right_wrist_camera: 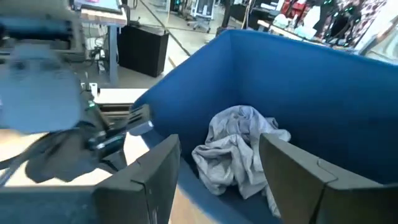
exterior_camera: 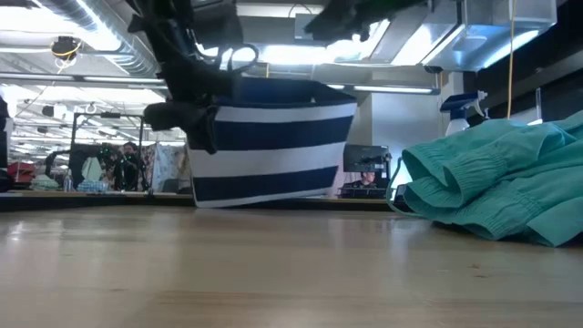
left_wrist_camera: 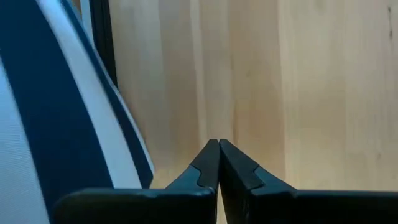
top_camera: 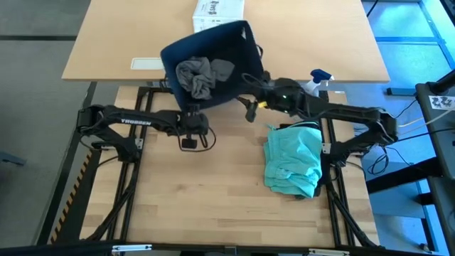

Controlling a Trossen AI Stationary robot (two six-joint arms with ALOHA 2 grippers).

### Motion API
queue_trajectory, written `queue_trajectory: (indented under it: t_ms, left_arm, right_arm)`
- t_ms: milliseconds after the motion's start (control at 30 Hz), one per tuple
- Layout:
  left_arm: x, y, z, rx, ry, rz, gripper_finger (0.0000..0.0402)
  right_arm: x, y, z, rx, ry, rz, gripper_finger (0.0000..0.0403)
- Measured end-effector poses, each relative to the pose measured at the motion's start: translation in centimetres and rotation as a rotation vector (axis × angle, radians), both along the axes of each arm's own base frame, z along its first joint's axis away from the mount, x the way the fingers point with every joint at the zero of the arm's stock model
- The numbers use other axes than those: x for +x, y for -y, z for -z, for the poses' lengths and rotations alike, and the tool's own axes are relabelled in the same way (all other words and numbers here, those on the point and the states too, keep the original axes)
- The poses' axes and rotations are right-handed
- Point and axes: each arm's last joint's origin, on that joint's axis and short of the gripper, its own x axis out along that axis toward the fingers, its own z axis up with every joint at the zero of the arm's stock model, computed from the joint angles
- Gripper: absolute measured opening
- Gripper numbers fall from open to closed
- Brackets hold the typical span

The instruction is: Fold Laundry from Bin

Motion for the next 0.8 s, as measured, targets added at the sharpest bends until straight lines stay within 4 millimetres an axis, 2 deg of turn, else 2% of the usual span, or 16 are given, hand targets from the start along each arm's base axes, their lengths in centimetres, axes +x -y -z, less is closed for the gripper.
queue_trajectory:
  t_ms: [200, 533, 800]
  left_arm:
    - [0.0, 2.0, 1.1, 0.057, 0.005, 0.016, 0.0]
    - [-0.2, 5.8, 3.1, -0.023, 0.048, 0.177, 0.0]
    - [-0.1, 7.7, 3.2, -0.056, 0.095, 0.217, 0.0]
  right_arm:
    - [2.9, 1.8, 1.1, 0.013, -0.063, 0.017, 0.022]
    - [8.1, 3.5, 4.6, 0.092, -0.224, 0.012, 0.0221]
    - [10.9, 5.7, 7.4, 0.099, -0.293, 0.116, 0.0259]
